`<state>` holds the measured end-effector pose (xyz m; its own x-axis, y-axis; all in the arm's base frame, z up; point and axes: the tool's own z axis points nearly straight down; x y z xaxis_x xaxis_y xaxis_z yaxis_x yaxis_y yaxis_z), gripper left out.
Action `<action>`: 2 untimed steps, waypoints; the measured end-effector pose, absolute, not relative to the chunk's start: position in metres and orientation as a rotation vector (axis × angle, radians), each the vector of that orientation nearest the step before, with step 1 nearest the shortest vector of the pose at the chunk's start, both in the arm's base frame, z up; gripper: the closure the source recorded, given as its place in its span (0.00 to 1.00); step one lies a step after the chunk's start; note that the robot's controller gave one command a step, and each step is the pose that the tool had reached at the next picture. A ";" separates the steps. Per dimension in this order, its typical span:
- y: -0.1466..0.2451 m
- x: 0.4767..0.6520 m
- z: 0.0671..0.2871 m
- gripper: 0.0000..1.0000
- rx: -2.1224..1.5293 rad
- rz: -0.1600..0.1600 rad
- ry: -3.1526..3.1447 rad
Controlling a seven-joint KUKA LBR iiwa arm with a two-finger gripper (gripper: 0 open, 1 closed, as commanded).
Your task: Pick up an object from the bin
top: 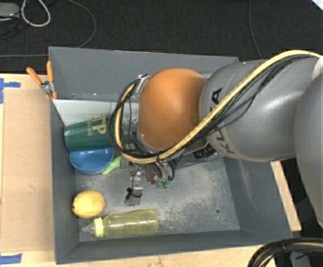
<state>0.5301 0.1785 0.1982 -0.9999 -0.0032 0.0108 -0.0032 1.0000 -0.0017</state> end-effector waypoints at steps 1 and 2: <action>0.177 0.532 0.203 0.00 -0.003 0.001 -3.139; 0.188 0.484 0.093 0.00 0.356 0.001 -3.116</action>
Offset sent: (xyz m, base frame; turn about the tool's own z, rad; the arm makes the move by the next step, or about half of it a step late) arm -0.0567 0.0119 -0.1282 -0.2733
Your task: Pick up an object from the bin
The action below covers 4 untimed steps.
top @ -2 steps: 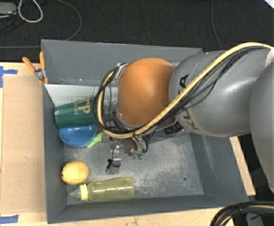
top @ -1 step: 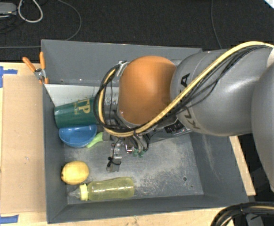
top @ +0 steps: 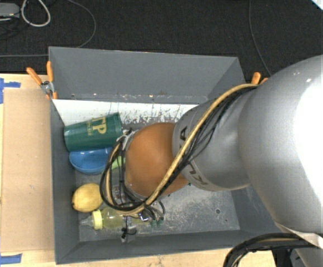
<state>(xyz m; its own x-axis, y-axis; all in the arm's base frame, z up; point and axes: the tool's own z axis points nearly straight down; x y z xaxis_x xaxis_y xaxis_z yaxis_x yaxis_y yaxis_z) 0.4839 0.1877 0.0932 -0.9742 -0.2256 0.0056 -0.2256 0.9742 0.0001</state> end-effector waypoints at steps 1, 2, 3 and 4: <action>0.245 0.600 0.132 0.00 0.273 -0.008 -3.139; 0.172 0.487 0.099 0.00 0.395 0.010 -3.089; 0.234 0.577 0.073 0.00 -0.072 -0.006 -3.139; 0.157 0.484 0.069 1.00 0.126 0.012 -3.113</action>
Offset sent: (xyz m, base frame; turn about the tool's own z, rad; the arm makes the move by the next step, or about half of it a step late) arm 0.0056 -0.0142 0.0068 -0.0298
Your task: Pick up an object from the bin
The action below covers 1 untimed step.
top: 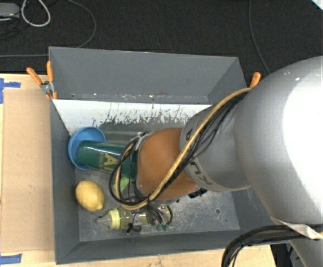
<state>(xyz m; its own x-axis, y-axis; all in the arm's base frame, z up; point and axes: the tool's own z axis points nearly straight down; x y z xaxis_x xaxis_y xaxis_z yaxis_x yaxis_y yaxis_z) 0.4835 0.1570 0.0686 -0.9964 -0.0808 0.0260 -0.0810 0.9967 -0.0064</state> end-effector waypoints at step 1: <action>0.157 0.484 0.069 1.00 0.126 0.011 -3.113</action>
Offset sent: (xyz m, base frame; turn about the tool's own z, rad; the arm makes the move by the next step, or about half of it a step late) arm 0.0000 0.0000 0.0333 0.0004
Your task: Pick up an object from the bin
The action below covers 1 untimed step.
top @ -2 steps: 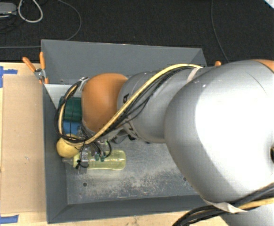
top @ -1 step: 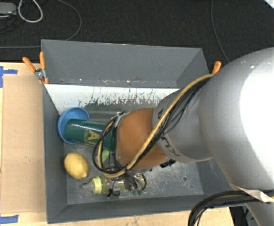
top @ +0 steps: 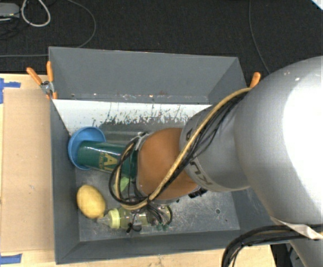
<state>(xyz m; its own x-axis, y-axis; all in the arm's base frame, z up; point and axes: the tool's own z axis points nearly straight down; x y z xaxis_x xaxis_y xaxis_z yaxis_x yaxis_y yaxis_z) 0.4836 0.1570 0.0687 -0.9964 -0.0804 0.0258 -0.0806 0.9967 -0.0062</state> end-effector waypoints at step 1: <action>0.157 0.482 0.079 1.00 0.123 0.013 -3.110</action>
Offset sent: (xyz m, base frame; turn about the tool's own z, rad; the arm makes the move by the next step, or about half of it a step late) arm -0.0011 -0.0005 0.0265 0.0011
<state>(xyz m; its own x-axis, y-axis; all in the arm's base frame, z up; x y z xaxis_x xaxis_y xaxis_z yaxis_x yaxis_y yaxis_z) 0.4824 0.1565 0.0792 -0.9965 -0.0787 0.0296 -0.0790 0.9969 -0.0069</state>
